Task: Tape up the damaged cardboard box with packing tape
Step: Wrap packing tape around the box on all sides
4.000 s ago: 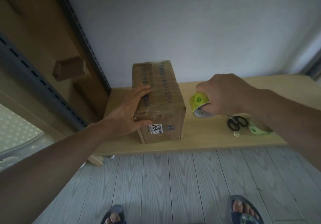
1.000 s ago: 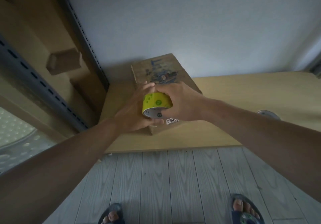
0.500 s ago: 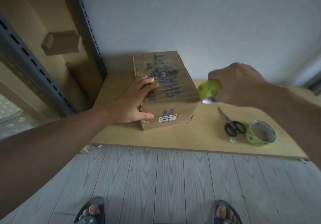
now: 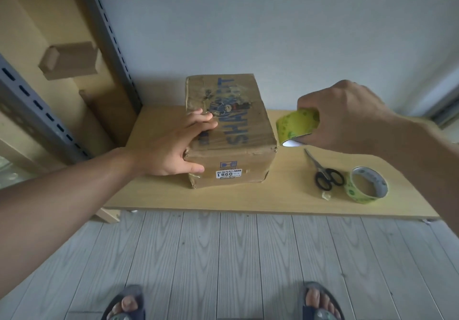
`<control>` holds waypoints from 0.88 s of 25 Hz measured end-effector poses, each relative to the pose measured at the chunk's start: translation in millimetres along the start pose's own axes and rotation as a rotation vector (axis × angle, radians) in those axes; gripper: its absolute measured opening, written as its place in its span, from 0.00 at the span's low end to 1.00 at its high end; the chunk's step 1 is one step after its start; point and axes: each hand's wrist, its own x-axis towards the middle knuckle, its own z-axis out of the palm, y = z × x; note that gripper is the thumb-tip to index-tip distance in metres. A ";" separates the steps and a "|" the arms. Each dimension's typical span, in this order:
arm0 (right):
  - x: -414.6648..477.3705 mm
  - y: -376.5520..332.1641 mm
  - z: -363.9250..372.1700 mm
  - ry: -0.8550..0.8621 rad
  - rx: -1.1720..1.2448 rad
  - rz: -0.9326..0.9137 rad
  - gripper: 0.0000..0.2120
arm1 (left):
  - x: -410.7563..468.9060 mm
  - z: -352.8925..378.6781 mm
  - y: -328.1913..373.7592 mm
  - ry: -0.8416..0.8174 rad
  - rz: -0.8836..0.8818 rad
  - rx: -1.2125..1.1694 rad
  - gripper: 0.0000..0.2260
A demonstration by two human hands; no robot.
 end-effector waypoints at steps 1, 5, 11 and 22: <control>-1.9 1.7 0.9 0.000 0.000 -0.001 0.23 | -0.1 0.2 -0.8 -0.003 0.004 -0.006 0.45; -10.1 22.1 24.6 0.008 -0.046 -0.048 0.21 | 2.1 -1.2 -0.2 -0.064 -0.040 0.007 0.45; -16.1 56.8 55.0 0.034 -0.134 0.015 0.24 | 3.0 2.6 -8.7 -0.075 -0.014 -0.055 0.45; -6.9 65.2 84.2 -0.026 -0.088 0.059 0.23 | 3.4 -2.0 0.9 -0.117 -0.064 -0.083 0.45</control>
